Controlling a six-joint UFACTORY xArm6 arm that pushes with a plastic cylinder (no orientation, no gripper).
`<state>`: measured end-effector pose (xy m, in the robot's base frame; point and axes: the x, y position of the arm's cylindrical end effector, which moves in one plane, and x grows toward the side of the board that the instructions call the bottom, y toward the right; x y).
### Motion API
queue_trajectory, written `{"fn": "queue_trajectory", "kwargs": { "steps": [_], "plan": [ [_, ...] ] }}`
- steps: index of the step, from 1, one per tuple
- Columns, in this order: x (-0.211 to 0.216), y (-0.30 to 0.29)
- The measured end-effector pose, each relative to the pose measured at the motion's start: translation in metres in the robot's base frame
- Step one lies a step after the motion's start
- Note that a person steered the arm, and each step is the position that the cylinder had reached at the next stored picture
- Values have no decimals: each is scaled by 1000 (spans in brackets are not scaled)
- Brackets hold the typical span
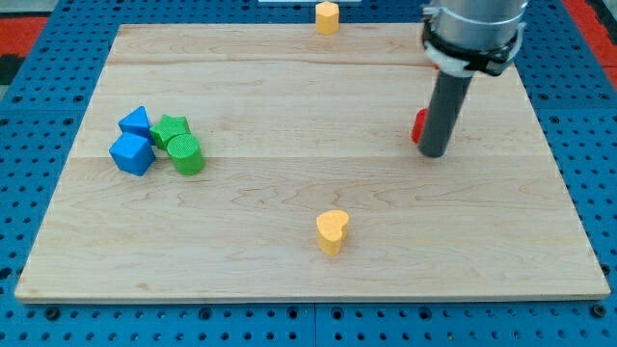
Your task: Push red circle a bit up
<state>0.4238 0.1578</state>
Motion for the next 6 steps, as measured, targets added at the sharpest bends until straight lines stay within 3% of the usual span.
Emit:
{"fn": "queue_trajectory", "kwargs": {
  "steps": [2,3,4,5,6],
  "plan": [
    [-97,20],
    [-102,22],
    [-73,-10],
    [-91,-31],
    [-117,-16]
  ]
}}
